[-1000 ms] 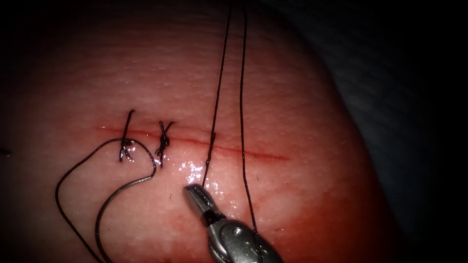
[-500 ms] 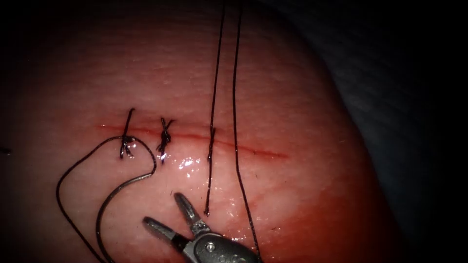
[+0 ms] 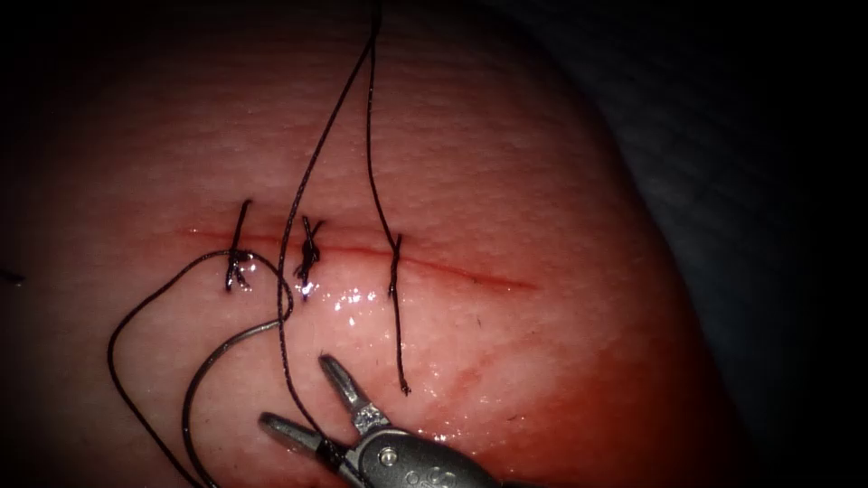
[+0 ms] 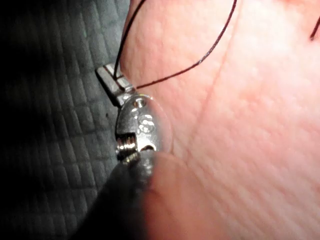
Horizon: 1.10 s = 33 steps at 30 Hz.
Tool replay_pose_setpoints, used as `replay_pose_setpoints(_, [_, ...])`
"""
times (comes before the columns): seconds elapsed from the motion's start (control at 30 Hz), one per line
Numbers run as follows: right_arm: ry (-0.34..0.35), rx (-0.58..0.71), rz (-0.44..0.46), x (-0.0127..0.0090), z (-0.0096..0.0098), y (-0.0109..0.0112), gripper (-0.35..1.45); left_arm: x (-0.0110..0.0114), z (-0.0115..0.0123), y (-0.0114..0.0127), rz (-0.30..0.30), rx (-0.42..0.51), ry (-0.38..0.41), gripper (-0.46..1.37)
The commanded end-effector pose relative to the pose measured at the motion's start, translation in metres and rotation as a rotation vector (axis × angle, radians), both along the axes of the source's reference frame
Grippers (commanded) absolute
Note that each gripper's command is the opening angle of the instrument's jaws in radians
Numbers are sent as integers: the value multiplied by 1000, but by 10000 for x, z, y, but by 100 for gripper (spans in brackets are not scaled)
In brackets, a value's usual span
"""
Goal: Wound Closure
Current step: Wrap the suture clockwise around the right arm one time
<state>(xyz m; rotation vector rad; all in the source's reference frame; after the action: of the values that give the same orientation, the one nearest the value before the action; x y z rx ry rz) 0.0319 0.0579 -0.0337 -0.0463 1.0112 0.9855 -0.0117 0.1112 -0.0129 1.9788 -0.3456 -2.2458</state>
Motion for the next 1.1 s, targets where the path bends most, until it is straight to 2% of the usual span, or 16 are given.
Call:
replay_pose_setpoints(0.03, [1, -3, -6, -1, -1, 0, 124, 1, -2, -1, 11, 5, -7, -35])
replay_pose_setpoints(0.37, [11, -8, -9, -14, -4, 13, 104, 3, -39, -29, 45, 17, -56, -35])
replay_pose_setpoints(0.43, [7, -13, -18, -16, -5, 18, 91, 2, -45, -34, 49, 17, -62, -35])
replay_pose_setpoints(0.5, [5, -12, -22, -17, -5, 24, 90, 1, -52, -38, 50, 18, -69, -35])
replay_pose_setpoints(0.53, [0, -18, -30, -18, -6, 28, 95, 2, -55, -41, 51, 19, -71, -35])
replay_pose_setpoints(0.6, [19, -13, -44, -18, -7, 33, 94, 2, -58, -44, 53, 19, -72, -35])
replay_pose_setpoints(0.67, [46, -9, -68, -21, -10, 43, 82, 4, -62, -48, 56, 19, -74, -35])
replay_pose_setpoints(1.1, [122, 3, -141, -32, -8, 83, 74, 5, -75, -69, 64, 14, -75, -35])
